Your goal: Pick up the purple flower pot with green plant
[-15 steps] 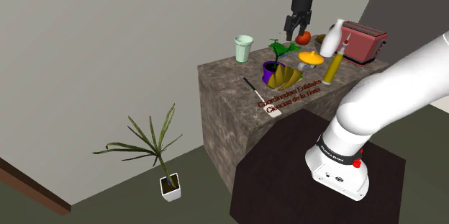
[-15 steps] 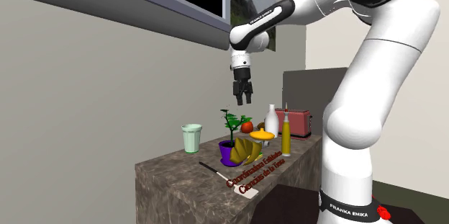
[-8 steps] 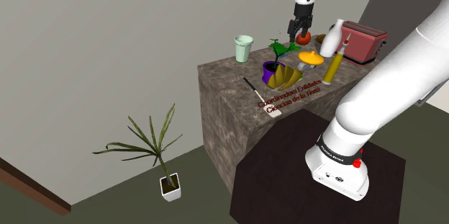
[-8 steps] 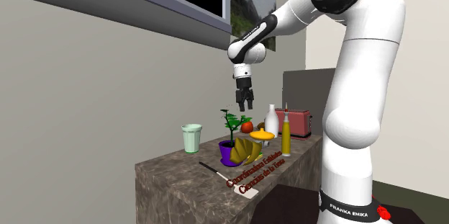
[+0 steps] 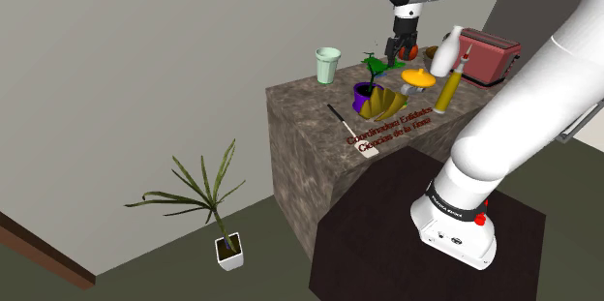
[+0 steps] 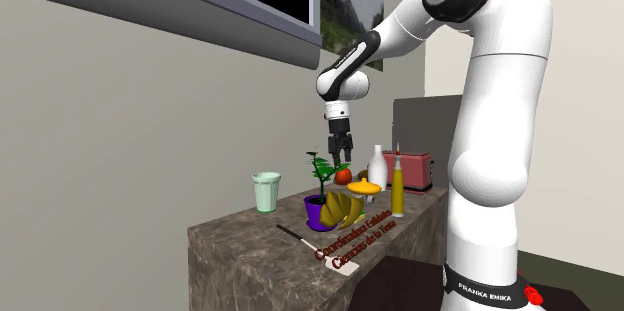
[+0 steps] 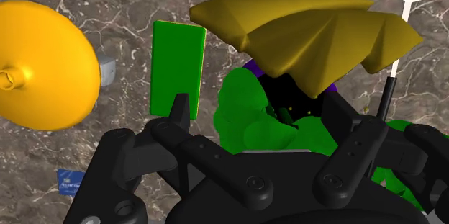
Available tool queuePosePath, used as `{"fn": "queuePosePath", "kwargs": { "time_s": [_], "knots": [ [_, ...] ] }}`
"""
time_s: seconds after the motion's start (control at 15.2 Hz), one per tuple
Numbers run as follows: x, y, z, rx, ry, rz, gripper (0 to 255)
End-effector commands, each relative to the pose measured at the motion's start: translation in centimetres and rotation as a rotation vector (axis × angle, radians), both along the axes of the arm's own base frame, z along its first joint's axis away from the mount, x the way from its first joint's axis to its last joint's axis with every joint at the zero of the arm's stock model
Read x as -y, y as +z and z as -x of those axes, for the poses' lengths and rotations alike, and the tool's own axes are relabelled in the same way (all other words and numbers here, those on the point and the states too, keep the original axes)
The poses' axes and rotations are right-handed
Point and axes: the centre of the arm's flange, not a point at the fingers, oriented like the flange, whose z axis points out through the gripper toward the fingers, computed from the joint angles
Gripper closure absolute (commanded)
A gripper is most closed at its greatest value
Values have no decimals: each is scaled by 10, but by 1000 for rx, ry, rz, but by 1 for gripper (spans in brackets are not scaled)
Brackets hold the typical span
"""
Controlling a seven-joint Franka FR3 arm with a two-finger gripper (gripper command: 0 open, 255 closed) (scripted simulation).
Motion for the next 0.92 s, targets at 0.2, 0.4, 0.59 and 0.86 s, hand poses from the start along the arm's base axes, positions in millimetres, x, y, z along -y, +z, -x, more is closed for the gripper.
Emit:
{"fn": "queuePosePath", "kwargs": {
  "time_s": [0.2, 0.4, 0.59, 0.86],
  "knots": [
    [-1, -4, -1, 0, 0, 0, 255],
    [-1, -4, 0, 0, 0, 0, 255],
    [-1, -4, 0, 0, 0, 0, 255],
    [0, 11, -1, 0, 0, 0, 255]
  ]
}}
